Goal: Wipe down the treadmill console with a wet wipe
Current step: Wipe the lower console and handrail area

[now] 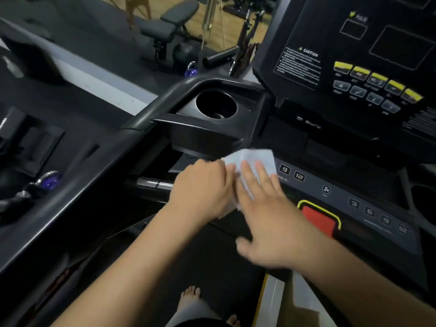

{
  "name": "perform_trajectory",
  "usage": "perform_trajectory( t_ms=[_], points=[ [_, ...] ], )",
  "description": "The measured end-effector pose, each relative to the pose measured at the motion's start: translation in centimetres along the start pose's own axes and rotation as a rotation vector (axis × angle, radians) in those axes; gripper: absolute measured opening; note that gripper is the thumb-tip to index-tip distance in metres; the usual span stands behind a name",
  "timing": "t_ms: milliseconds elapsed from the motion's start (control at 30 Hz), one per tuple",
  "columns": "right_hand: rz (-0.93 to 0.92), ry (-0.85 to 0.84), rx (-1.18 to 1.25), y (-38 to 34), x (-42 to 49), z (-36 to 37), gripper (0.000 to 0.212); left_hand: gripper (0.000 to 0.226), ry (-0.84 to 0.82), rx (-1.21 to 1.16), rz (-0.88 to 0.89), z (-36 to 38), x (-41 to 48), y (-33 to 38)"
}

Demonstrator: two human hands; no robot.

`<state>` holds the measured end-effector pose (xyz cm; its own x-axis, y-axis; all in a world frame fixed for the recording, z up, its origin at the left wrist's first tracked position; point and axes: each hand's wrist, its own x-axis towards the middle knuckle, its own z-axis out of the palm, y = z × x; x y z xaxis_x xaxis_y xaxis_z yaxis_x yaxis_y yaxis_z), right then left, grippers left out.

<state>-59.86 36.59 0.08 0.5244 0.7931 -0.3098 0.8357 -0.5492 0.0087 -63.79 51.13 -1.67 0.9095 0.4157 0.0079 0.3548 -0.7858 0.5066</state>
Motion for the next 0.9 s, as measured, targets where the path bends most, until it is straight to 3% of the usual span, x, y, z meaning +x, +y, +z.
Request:
perform_trajectory(
  t_ms=[167, 267, 333, 533, 667, 900],
  points=[
    [-0.034, 0.001, -0.053, 0.3, 1.5, -0.3, 0.109, 0.043, -0.147, -0.051, -0.060, 0.4, 1.7, -1.2],
    [0.036, 0.001, -0.008, 1.9, 4.5, -1.9, 0.105, 0.058, -0.239, -0.316, -0.137, 1.1, 4.6, -1.1],
    [0.064, 0.004, -0.030, 1.9, 5.0, -2.0, 0.104, 0.058, -0.290, -0.335, -0.123, 1.1, 4.9, -1.3],
    [-0.003, 0.021, -0.037, -0.9, -1.1, 1.5, 0.108, 0.034, -0.190, -0.101, 0.003, 1.1, -0.8, -1.7],
    [0.089, 0.029, -0.035, 1.4, -1.3, 1.2, 0.105, 0.065, -0.061, 0.109, 0.150, 4.5, -1.0, -0.6],
    [0.190, -0.025, -0.029, 1.1, -1.0, 0.7, 0.108, 0.070, -0.078, 0.262, 0.235, 4.4, -1.0, -0.1]
  ],
)
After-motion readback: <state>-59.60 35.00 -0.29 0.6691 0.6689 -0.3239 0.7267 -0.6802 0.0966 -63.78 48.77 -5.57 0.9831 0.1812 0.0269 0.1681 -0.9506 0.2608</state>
